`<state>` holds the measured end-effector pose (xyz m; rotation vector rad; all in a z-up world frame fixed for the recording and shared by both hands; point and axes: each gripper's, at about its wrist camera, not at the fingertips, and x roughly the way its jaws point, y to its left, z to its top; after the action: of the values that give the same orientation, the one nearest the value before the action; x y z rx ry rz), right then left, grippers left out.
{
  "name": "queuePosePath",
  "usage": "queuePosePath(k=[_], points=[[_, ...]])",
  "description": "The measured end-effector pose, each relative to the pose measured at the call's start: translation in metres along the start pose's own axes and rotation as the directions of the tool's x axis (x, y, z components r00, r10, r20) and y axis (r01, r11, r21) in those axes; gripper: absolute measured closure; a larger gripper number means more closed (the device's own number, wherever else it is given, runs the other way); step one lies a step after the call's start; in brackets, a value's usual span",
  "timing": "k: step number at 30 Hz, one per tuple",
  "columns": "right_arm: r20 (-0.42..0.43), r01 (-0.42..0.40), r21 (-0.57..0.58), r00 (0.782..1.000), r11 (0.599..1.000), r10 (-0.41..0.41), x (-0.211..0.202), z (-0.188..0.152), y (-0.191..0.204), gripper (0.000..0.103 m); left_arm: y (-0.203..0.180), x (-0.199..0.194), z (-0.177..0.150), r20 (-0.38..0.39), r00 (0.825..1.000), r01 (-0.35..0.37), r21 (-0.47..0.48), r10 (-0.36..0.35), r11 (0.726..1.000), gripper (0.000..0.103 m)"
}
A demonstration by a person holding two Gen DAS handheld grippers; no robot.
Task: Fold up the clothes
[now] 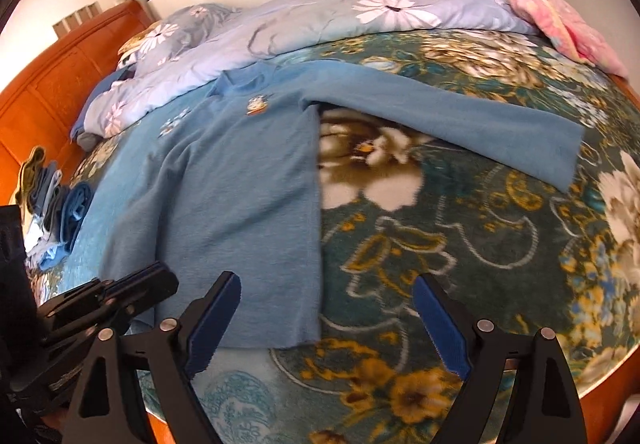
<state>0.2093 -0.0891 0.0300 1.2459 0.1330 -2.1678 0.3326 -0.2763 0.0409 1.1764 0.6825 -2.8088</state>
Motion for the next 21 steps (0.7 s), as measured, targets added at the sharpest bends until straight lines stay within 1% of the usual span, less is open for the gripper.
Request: queuePosePath(k=[1, 3, 4, 5, 7, 8, 9, 10, 11, 13, 14, 17, 21], points=[[-0.002, -0.008, -0.001, 1.000, 1.000, 0.008, 0.003, 0.000, 0.004, 0.013, 0.007, -0.012, 0.000, 0.025, 1.000, -0.005, -0.016, 0.005, 1.000, 0.057], [-0.007, -0.024, -0.002, 1.000, 1.000, 0.024, 0.009, 0.000, 0.010, 0.013, 0.026, -0.040, -0.001, 0.093, 0.995, -0.040, -0.050, 0.045, 0.998, 0.045], [-0.011, -0.028, -0.008, 1.000, 1.000, 0.028, 0.011, -0.001, 0.012, 0.013, 0.040, -0.055, -0.002, 0.127, 0.988, -0.078, -0.081, 0.088, 0.994, 0.044], [-0.015, -0.028, -0.015, 0.999, 0.999, 0.028, 0.013, -0.002, 0.014, 0.013, 0.057, -0.065, -0.004, 0.146, 0.976, -0.147, -0.121, 0.164, 0.982, 0.043], [-0.025, -0.027, -0.025, 0.999, 0.999, 0.027, 0.016, -0.004, 0.017, 0.013, 0.087, -0.072, -0.008, 0.131, 0.937, -0.299, -0.179, 0.324, 0.937, 0.043], [-0.030, -0.026, -0.023, 0.999, 0.999, 0.025, 0.018, -0.005, 0.017, 0.013, 0.103, -0.069, -0.011, 0.093, 0.915, -0.370, -0.199, 0.393, 0.908, 0.043], [-0.035, -0.026, -0.016, 0.999, 1.000, 0.025, 0.020, -0.005, 0.016, 0.013, 0.118, -0.063, -0.016, 0.048, 0.898, -0.418, -0.218, 0.437, 0.882, 0.045], [-0.039, -0.027, -0.005, 0.999, 1.000, 0.027, 0.021, -0.006, 0.015, 0.013, 0.129, -0.058, -0.020, 0.016, 0.893, -0.435, -0.233, 0.451, 0.870, 0.045], [-0.042, -0.031, 0.007, 0.999, 1.000, 0.031, 0.022, -0.006, 0.015, 0.013, 0.137, -0.052, -0.024, -0.014, 0.890, -0.445, -0.240, 0.455, 0.863, 0.045], [-0.045, -0.034, 0.014, 0.998, 0.999, 0.035, 0.023, -0.007, 0.016, 0.013, 0.143, -0.040, -0.031, -0.061, 0.896, -0.441, -0.239, 0.440, 0.865, 0.045], [-0.046, -0.033, 0.009, 0.998, 0.999, 0.034, 0.022, -0.007, 0.017, 0.013, 0.141, -0.035, -0.033, -0.068, 0.903, -0.428, -0.231, 0.424, 0.874, 0.045], [-0.049, -0.030, -0.005, 0.998, 1.000, 0.029, 0.021, -0.007, 0.020, 0.013, 0.127, -0.020, -0.034, -0.077, 0.916, -0.402, -0.193, 0.394, 0.895, 0.045], [-0.047, -0.028, -0.009, 0.999, 1.000, 0.028, 0.017, -0.007, 0.022, 0.013, 0.107, -0.006, -0.028, -0.063, 0.951, -0.308, -0.184, 0.301, 0.933, 0.044]])
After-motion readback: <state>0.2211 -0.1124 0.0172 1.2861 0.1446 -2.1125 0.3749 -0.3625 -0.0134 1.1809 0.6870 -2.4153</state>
